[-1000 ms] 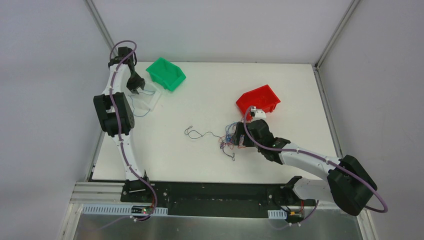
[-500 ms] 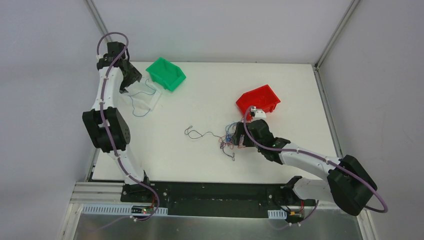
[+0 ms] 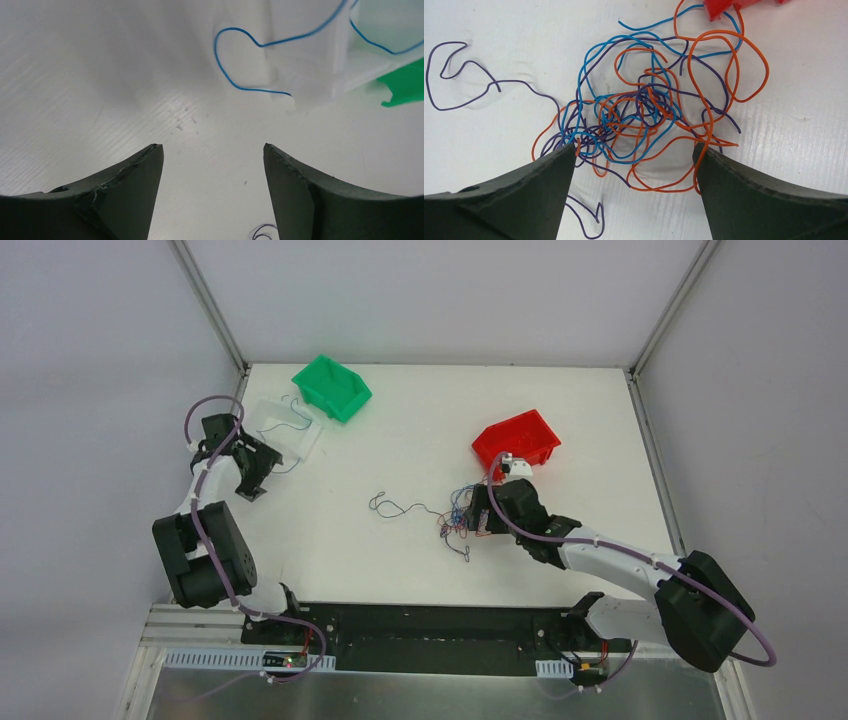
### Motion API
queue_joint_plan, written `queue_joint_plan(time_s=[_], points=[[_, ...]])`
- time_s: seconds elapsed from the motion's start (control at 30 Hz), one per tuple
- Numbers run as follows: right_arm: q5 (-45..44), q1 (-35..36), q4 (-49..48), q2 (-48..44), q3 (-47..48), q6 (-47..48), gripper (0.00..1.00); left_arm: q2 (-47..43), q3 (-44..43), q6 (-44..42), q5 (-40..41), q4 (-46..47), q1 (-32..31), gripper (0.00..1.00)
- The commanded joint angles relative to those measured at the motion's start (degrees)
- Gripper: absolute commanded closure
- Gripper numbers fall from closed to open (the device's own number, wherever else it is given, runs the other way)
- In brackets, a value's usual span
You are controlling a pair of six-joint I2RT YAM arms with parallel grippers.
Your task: Untangle the cables
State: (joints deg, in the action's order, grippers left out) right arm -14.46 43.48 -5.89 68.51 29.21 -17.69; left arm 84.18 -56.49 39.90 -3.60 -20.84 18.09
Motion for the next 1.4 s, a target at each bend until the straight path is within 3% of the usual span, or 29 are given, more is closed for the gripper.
queue_joint_plan(time_s=[0.0, 0.37, 0.63, 0.87, 1.1, 1.27, 1.37], points=[[0.1, 0.3, -2.3, -2.1, -0.3, 0.2, 0.09, -0.8, 3.6, 4.4, -4.5, 9.3, 3.7, 0.28], [-0.2, 0.2, -2.3, -2.2, -0.3, 0.2, 0.09, 13.5, -3.3, 8.2, -7.0, 7.0, 6.4, 0.38], [-0.2, 0.2, -2.3, -1.5, -0.1, 0.2, 0.09, 15.0, -4.5, 5.0, -7.7, 11.8, 6.4, 0.38], [0.1, 0.2, -2.2, -0.7, 0.3, 0.3, 0.09, 18.7, -5.7, 5.3, -8.0, 13.9, 5.5, 0.48], [0.3, 0.2, -1.8, -0.2, 0.8, 0.4, 0.09, 10.0, -1.5, -6.5, 5.1, 16.2, 0.4, 0.37], [1.5, 0.2, -1.7, 0.4, 1.0, 0.2, 0.09, 6.3, -0.3, -14.8, 14.1, 17.5, -3.4, 0.35], [2.2, 0.2, -1.7, 1.4, 1.3, 0.0, 0.1, 6.2, 0.8, -18.3, 15.0, 20.2, -3.3, 0.36]])
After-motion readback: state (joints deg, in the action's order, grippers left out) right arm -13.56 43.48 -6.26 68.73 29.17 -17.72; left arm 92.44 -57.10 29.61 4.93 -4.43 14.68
